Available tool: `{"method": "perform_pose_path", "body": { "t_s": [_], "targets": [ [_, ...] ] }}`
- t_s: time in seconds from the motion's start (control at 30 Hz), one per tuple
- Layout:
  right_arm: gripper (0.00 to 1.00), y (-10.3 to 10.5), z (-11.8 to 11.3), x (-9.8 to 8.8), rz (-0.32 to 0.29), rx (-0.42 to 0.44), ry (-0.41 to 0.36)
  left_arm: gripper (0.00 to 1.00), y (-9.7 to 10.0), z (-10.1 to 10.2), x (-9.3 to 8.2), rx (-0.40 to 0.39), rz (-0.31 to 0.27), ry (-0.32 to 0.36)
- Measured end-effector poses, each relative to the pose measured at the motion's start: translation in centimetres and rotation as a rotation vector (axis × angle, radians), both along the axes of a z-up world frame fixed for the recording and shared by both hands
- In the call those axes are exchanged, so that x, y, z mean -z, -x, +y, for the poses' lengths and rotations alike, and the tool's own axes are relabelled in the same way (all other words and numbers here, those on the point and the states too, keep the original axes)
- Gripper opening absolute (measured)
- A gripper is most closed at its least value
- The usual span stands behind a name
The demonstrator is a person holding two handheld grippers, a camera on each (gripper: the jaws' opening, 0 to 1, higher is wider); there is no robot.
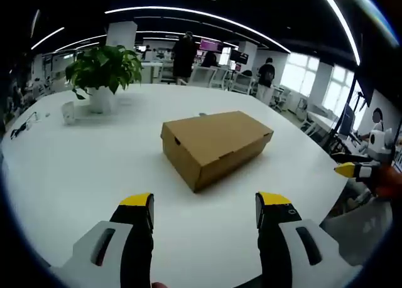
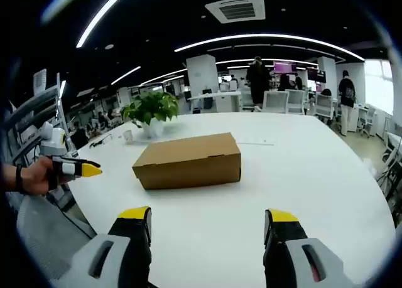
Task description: Operate the shoe box by opening the lid, removing the specified soft item, and placing it in the target area until the item is outside and the box remains undamaged.
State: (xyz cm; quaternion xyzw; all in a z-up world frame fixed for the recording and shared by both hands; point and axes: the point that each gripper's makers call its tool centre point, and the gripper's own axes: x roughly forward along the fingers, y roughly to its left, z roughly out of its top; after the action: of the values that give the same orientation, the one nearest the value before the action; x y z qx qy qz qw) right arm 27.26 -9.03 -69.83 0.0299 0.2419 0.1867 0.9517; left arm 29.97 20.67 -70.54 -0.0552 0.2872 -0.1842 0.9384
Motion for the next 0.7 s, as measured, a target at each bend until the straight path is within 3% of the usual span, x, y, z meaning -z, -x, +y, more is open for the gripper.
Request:
{"method": "perform_pose_path", "body": {
  "t_s": [0.7],
  "targets": [
    [0.72, 0.04, 0.04, 0.05, 0.002, -0.001, -0.001, 0.67, -0.01, -0.01, -0.03, 0.0, -0.001, 0.006]
  ]
}}
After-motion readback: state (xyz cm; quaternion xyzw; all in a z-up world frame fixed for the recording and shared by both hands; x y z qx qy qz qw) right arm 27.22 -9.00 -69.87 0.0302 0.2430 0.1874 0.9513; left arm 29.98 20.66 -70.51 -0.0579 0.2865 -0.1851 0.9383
